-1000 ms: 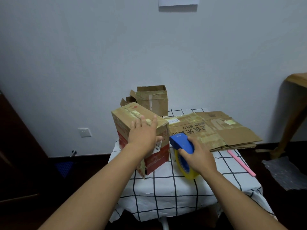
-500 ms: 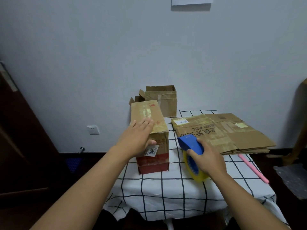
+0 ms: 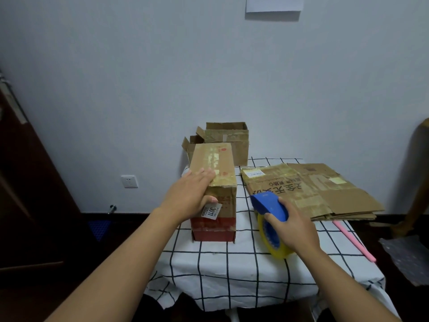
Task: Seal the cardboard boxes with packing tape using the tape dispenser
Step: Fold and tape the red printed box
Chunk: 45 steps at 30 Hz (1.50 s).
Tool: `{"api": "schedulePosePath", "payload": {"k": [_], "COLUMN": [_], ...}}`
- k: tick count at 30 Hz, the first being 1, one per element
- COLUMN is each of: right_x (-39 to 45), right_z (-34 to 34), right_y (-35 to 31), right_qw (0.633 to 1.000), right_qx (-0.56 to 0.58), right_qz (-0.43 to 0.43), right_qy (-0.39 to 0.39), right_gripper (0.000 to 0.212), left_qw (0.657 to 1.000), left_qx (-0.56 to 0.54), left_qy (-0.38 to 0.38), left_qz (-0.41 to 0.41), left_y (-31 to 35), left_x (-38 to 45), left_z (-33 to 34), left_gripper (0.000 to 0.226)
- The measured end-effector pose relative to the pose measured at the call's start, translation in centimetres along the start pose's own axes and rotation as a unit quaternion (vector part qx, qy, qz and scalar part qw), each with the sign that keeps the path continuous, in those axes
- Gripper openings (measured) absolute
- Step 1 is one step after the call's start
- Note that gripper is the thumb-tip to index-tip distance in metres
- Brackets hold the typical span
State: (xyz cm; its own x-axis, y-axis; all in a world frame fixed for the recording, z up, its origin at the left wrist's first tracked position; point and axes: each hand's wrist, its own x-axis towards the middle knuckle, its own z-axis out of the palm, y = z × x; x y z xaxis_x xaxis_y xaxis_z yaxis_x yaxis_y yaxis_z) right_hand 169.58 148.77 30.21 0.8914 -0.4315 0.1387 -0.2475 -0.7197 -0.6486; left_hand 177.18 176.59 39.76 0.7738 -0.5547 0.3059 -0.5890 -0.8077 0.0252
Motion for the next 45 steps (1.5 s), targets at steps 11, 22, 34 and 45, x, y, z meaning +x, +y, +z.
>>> {"api": "schedulePosePath", "payload": {"k": [11,22,34,45], "right_x": [0.2,0.2,0.0,0.9], "right_z": [-5.4,-15.4,-13.4,-14.3], "right_y": [-1.7,-9.1,-12.6,-14.1], "right_qw": [0.993,0.918,0.888,0.906], "right_qx": [0.09,0.293,0.309,0.185], "right_qz": [-0.053,-0.219,-0.274,-0.317], "right_qy": [-0.055,-0.154,-0.202,-0.21], "right_gripper": [0.08,0.06,0.056,0.055], "left_qw": [0.999,0.837,0.596,0.746], "left_qx": [-0.026,-0.51,-0.76,-0.623], "left_qy": [-0.032,0.049,-0.12,-0.025], "left_qz": [-0.026,-0.192,-0.227,-0.232], "left_y": [0.7,2.9,1.8,-1.2], "left_x": [0.1,2.0,-0.7,-0.1], "left_z": [-0.8,-4.9,-8.6,-11.1], "left_gripper": [0.084,0.042,0.022,0.017]}}
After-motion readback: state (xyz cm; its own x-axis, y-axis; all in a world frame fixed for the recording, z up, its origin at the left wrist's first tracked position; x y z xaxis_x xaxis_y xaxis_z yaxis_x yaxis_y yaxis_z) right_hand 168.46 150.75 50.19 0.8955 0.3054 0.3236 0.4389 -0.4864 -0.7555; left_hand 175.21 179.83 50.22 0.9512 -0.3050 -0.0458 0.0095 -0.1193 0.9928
